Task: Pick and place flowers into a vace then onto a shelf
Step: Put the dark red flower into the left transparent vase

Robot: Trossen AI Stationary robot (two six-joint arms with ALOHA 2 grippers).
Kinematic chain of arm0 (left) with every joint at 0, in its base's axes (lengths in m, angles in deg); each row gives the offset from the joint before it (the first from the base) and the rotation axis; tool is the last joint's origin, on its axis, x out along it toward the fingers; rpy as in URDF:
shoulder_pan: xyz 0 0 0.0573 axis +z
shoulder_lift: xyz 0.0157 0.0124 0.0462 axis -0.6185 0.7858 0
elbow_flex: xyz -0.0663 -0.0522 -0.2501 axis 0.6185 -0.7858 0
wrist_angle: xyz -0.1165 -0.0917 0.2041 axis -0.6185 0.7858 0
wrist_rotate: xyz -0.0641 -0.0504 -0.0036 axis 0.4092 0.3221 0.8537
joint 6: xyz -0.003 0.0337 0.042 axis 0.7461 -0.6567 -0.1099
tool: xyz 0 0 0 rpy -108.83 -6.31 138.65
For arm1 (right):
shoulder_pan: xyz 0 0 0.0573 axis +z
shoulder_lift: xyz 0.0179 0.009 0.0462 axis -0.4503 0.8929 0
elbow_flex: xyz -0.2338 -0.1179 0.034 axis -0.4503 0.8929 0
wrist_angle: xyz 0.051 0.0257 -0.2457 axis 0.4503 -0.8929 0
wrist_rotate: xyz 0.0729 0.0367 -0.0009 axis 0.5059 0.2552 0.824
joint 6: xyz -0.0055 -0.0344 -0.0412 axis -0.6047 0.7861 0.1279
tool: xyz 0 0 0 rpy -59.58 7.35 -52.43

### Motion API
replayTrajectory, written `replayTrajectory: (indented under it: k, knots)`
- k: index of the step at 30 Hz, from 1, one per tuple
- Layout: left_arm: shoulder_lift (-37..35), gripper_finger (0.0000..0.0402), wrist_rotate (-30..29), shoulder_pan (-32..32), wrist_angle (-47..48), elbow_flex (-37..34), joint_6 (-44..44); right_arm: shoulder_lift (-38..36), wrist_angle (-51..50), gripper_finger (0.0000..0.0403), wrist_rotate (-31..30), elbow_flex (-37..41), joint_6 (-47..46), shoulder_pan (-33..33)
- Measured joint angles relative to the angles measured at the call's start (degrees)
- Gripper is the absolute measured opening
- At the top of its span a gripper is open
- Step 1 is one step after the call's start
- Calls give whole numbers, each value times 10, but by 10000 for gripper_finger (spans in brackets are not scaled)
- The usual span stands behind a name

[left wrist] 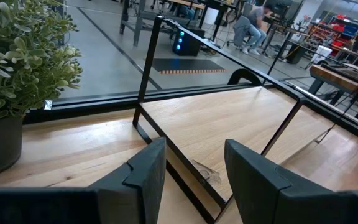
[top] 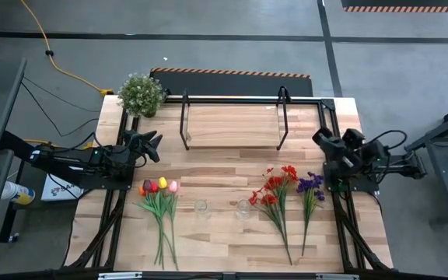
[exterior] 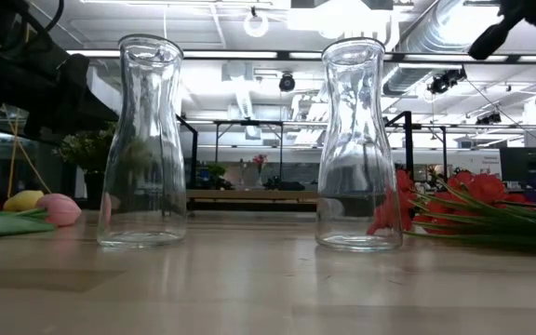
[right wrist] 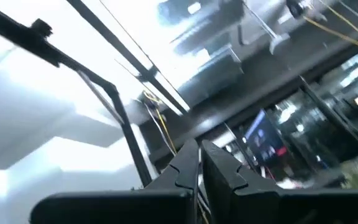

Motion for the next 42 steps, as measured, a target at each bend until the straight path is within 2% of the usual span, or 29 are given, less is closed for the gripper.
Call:
replayTrajectory:
  k: [8, 15, 19, 22, 26, 30, 36, 39, 42]
  knots:
    - [0, 198, 0, 0, 0, 0, 0, 0, 25, 12, -20, -13, 60, 0]
    - [0, 198, 3, 0, -5, -1, 4, 0, 26, 12, -76, -13, 67, 0]
    - [0, 198, 36, 0, -13, -1, 40, 0, 27, 12, -122, -14, 67, 0]
    - [0, 198, 57, 0, -50, -4, 69, 0, 27, 12, -145, -14, 67, 0]
    - [0, 198, 69, 0, -148, -3, 111, 0, 28, 12, -148, -14, 67, 0]
    - [0, 198, 114, 0, -257, -2, 107, 0, 30, 12, -148, -14, 67, 0]
    - [0, 198, 251, 0, -394, 5, 34, 0, 31, 12, -159, -15, 67, 0]
    - [0, 198, 295, 0, -395, 36, 17, 0, 31, 12, -160, -15, 67, 0]
    - [0, 198, 317, 0, -357, 78, 10, 0, 31, 12, -157, -15, 63, 0]
